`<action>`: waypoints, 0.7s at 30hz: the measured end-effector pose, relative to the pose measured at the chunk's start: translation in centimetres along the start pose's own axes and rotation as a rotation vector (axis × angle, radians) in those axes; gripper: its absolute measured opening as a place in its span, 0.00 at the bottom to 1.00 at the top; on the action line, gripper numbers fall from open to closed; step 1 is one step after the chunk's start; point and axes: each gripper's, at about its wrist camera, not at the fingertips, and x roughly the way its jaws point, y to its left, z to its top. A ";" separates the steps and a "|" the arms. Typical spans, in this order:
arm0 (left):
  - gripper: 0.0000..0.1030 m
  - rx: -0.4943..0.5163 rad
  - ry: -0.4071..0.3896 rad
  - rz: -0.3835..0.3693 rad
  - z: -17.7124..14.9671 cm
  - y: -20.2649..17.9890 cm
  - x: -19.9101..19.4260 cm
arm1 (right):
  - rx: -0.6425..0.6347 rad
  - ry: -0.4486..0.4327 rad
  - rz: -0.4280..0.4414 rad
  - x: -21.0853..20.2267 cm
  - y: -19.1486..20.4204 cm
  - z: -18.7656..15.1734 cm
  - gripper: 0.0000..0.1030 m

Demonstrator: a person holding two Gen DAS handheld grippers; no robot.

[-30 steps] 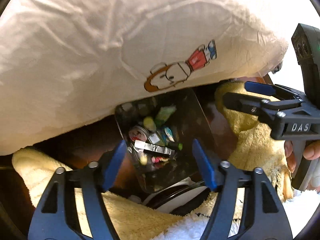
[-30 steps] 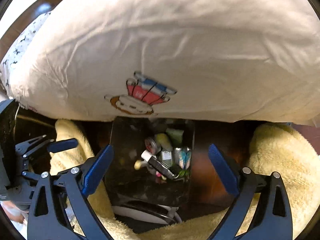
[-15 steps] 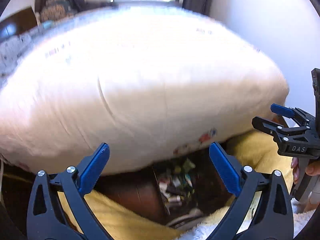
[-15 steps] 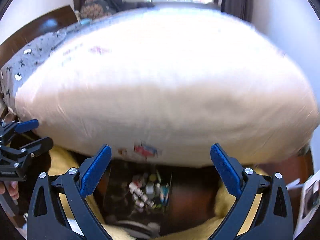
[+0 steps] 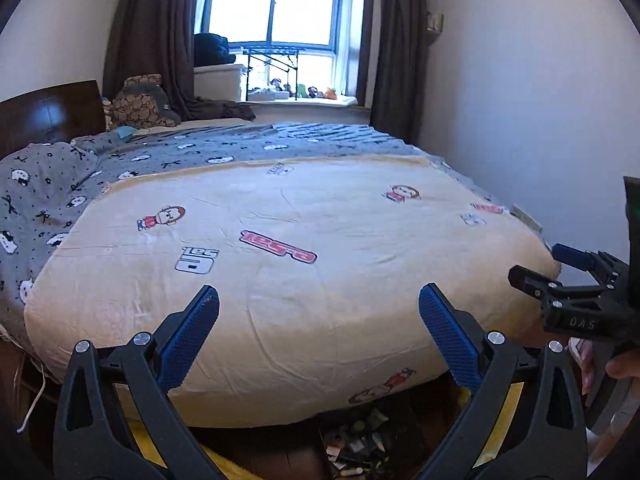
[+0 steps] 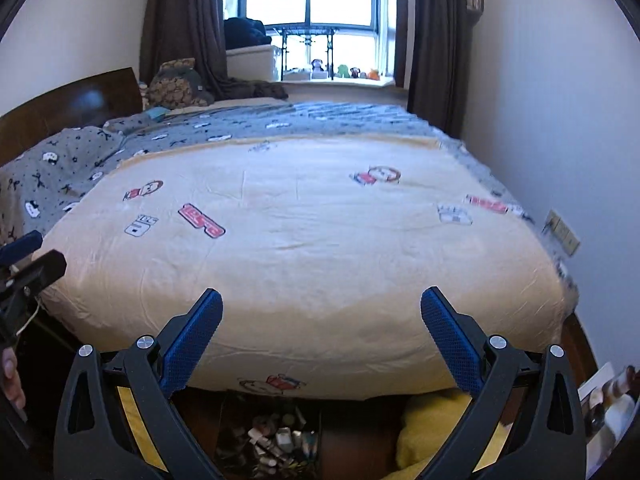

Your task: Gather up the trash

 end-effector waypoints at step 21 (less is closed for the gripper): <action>0.92 -0.030 -0.051 0.047 1.0 -0.5 -2.4 | -0.033 -0.054 -0.001 -2.5 1.6 0.4 0.97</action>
